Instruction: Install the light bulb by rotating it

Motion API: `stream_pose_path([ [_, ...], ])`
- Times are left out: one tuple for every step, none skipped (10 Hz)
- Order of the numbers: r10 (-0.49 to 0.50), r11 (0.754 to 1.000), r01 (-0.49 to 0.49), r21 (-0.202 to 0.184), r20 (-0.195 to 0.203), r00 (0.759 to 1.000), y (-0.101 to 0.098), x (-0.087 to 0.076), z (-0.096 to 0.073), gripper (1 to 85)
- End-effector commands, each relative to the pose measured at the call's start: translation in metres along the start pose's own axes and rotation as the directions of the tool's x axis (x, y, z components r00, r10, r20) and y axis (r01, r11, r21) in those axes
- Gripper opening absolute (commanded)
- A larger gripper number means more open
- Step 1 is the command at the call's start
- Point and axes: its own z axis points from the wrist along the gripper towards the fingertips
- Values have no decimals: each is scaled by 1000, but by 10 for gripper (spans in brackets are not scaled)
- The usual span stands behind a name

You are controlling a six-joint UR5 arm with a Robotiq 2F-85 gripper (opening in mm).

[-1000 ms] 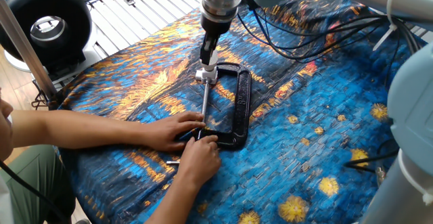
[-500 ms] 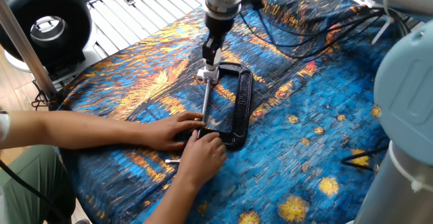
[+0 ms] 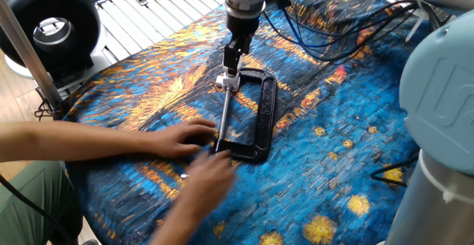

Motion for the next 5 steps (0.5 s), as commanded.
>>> stream_pose_path([
  [5, 1000, -5, -22, -15, 1000, 5, -1, -17, 717],
  [-5, 1000, 5, -5, -35, 999, -1, 5, -29, 707],
  [-31, 1000, 31, -1, -49, 998, -3, 8, -44, 700],
  [-108, 994, 109, 13, -61, 992, -7, 8, -55, 670],
  [-225, 972, 228, 53, -67, 972, -18, 3, -61, 657],
])
